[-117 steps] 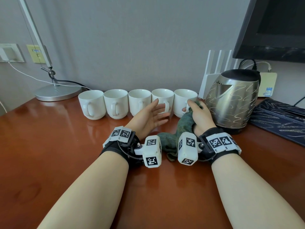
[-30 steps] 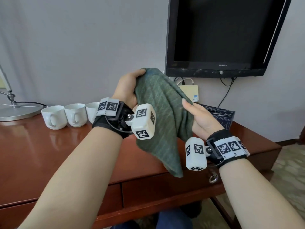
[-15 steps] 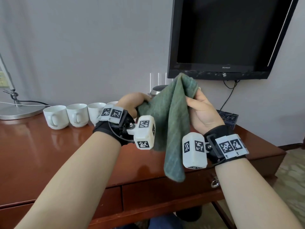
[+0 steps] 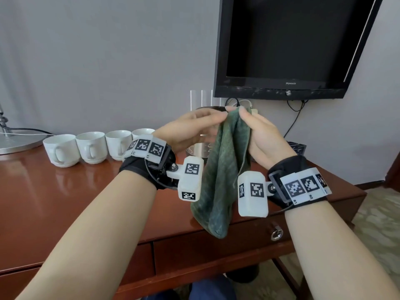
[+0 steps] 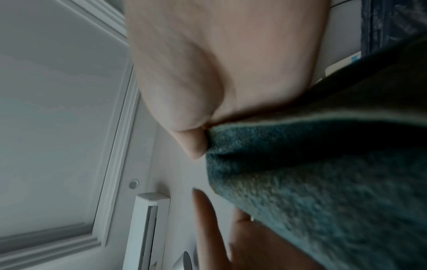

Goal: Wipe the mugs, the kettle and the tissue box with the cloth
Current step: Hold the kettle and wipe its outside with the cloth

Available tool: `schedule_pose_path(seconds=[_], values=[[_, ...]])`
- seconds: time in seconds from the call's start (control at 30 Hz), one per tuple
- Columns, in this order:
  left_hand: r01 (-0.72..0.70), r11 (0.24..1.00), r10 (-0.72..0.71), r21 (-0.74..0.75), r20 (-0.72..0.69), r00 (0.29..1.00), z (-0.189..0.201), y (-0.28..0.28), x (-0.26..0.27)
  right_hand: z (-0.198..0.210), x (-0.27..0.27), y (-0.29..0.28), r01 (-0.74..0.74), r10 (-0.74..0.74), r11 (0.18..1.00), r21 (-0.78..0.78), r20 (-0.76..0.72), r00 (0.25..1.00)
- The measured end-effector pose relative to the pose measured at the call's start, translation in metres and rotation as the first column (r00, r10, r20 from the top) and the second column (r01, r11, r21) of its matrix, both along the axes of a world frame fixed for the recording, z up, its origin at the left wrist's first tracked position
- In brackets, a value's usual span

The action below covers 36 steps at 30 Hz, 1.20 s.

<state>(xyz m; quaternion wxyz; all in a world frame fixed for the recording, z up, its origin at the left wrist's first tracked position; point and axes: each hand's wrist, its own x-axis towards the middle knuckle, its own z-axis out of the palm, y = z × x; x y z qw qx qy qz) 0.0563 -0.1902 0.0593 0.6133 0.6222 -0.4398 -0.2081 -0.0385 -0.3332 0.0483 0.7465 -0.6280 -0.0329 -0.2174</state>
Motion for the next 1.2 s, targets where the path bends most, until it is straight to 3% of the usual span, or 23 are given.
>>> schedule_pose_path(seconds=[0.13, 0.3, 0.53, 0.6, 0.67, 0.73, 0.83, 0.9, 0.97, 1.1, 1.2], values=[[-0.004, 1.000, 0.004, -0.030, 0.013, 1.000, -0.007, -0.004, 0.003, 0.006, -0.006, -0.005, -0.012, 0.012, 0.999, -0.049, 0.002, 1.000], [-0.162, 0.973, 0.149, -0.164, -0.086, 0.985, -0.006, -0.002, 0.013, -0.004, -0.005, -0.017, 0.172, -0.178, 0.963, -0.210, -0.008, 0.984], [-0.207, 0.960, 0.185, -0.188, -0.126, 0.975, -0.004, -0.008, 0.009, -0.009, 0.000, -0.020, 0.277, -0.283, 0.952, -0.129, -0.031, 0.959], [-0.226, 0.958, 0.207, -0.177, -0.119, 0.971, -0.005, -0.008, 0.012, -0.007, -0.002, -0.018, 0.216, -0.221, 0.973, -0.082, -0.052, 0.974], [-0.245, 0.956, 0.228, -0.159, -0.119, 0.966, -0.005, -0.007, 0.015, -0.006, -0.007, -0.016, 0.066, -0.067, 0.997, -0.030, -0.040, 0.997], [-0.257, 0.955, 0.238, -0.151, -0.132, 0.962, -0.005, -0.007, 0.016, -0.005, -0.013, -0.016, -0.093, 0.090, 0.994, 0.053, 0.051, 0.995], [-0.203, 0.979, 0.199, -0.036, -0.084, 0.976, -0.007, -0.013, 0.013, -0.005, -0.013, -0.014, -0.101, 0.085, 0.993, 0.064, 0.214, 0.973], [-0.098, 0.988, 0.099, 0.118, 0.005, 0.995, -0.011, -0.020, 0.008, -0.005, -0.009, -0.013, -0.006, -0.003, 0.999, 0.034, 0.259, 0.966], [-0.058, 0.971, 0.048, 0.232, 0.051, 0.998, -0.013, -0.025, 0.007, -0.008, -0.009, -0.015, -0.047, 0.025, 0.996, 0.077, 0.273, 0.962], [-0.228, 0.969, 0.234, 0.091, -0.051, 0.971, -0.017, -0.030, 0.022, -0.024, -0.010, -0.032, -0.059, 0.010, 0.981, 0.187, 0.252, 0.968], [-0.405, 0.913, 0.402, -0.044, -0.055, 0.914, -0.022, -0.038, 0.036, -0.037, 0.001, -0.045, -0.011, -0.022, 0.975, 0.223, 0.146, 0.989]])
